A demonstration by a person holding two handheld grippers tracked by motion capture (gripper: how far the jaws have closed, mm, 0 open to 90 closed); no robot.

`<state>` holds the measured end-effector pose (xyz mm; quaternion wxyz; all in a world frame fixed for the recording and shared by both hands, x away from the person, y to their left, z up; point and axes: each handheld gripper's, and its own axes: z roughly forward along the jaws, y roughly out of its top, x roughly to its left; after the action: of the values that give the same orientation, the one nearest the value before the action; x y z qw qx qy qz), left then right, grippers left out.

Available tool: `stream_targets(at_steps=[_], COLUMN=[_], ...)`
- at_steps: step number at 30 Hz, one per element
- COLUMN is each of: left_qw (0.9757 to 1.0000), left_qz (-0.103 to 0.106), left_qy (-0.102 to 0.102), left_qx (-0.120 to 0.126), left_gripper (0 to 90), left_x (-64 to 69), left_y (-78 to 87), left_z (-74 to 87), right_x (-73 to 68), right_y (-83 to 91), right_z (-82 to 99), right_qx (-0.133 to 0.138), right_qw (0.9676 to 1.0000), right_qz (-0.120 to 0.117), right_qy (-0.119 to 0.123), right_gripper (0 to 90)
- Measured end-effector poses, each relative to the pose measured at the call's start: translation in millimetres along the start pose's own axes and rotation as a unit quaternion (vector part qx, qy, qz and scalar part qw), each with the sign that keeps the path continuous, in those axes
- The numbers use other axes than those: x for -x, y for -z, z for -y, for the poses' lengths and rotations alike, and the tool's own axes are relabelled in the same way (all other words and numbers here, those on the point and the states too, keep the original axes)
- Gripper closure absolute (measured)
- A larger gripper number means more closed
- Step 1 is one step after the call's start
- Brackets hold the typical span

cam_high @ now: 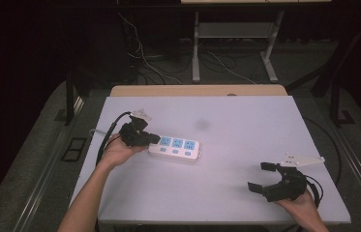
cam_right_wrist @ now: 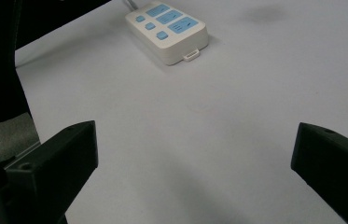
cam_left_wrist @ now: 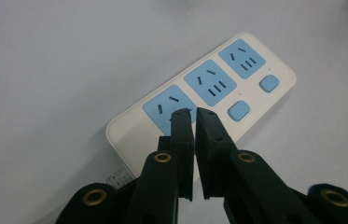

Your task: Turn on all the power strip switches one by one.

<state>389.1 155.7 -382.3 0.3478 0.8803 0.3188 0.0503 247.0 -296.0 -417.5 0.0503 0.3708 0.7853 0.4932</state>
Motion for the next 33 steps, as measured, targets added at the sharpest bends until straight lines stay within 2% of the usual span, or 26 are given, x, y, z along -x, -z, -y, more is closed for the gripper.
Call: stream_targets(at_steps=[8, 22, 33], left_qw=[0.9999, 0.9993, 0.9993], left_qz=[0.005, 0.017, 0.019], left_qy=[-0.004, -0.018, -0.015], left_qx=[-0.008, -0.028, -0.029], left_gripper=[88.6, 88.9, 88.8], left_x=[-0.4, 5.6, 5.6], left_y=[-8.3, -22.2, -28.1], left_z=[-0.1, 1.4, 3.1], right_x=[0.6, 0.5, 0.8], right_y=[0.3, -0.2, -0.6], right_z=[0.3, 0.6, 0.9], right_qx=[0.000, -0.003, -0.004], right_qw=[1.0000, 1.0000, 1.0000], right_qz=[0.000, -0.002, -0.001], right_qy=[0.000, 0.002, 0.002], right_gripper=[0.4, 0.4, 0.4])
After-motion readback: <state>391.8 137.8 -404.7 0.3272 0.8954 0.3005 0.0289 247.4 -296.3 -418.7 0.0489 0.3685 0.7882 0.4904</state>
